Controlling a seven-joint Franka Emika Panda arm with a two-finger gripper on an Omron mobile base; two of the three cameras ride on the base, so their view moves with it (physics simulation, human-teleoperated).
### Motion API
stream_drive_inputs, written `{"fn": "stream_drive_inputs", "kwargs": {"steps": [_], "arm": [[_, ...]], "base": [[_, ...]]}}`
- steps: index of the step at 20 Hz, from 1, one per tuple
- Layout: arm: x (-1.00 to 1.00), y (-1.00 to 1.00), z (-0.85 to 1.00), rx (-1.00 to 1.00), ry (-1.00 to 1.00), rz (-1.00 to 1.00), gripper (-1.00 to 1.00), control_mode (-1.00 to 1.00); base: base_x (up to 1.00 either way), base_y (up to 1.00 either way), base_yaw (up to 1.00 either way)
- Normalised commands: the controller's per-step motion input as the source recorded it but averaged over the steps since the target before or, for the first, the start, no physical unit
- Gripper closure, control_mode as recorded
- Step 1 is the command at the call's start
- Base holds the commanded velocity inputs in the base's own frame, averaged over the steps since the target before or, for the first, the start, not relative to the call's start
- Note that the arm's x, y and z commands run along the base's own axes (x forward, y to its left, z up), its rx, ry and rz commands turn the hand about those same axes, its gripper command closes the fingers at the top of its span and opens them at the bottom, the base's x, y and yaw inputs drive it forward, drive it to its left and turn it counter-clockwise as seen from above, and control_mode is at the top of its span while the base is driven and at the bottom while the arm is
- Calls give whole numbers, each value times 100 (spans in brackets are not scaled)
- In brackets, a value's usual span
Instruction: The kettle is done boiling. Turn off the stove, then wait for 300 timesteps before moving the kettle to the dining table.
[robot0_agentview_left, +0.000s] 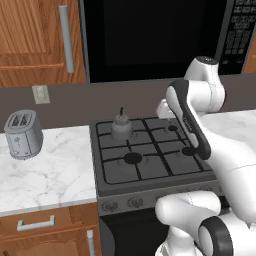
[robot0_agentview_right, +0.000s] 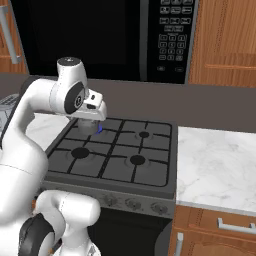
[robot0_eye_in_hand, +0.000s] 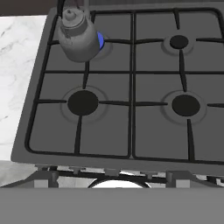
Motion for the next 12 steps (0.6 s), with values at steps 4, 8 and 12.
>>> {"fn": "stream_drive_inputs", "kwargs": {"steps": [4,8,12], "arm": [[-28,0,0,0,-8,0,-100,-100],[-26,0,0,0,-7,0,-100,-100],[-21,0,0,0,-5,0,-100,-100]], "base": [[0,0,0],[0,0,0],[0,0,0]]}}
